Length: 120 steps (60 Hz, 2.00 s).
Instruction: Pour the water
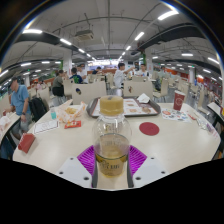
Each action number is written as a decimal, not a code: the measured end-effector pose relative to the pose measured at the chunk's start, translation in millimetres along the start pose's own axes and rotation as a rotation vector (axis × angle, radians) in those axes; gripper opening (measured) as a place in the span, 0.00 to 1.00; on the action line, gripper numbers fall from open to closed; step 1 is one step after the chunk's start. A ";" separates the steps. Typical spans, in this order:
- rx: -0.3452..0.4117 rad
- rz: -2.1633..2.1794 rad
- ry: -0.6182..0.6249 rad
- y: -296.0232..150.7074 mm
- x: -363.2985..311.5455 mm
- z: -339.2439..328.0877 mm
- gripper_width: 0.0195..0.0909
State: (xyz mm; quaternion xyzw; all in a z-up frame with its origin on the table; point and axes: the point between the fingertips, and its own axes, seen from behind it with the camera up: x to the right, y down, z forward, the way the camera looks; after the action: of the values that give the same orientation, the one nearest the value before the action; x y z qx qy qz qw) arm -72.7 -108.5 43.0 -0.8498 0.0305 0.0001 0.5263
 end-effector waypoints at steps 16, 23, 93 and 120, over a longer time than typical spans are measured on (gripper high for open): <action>0.014 -0.222 0.199 -79.1 68.0 -4.2 0.28; -0.001 -0.463 0.348 -120.0 118.9 14.8 0.28; 0.140 -0.817 0.131 -195.9 122.7 112.2 0.28; -0.039 -0.195 -0.139 -81.7 141.2 156.0 0.30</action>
State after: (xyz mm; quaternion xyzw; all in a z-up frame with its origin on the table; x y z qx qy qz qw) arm 77.5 59.9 42.0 -0.8568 -0.0889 0.0085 0.5079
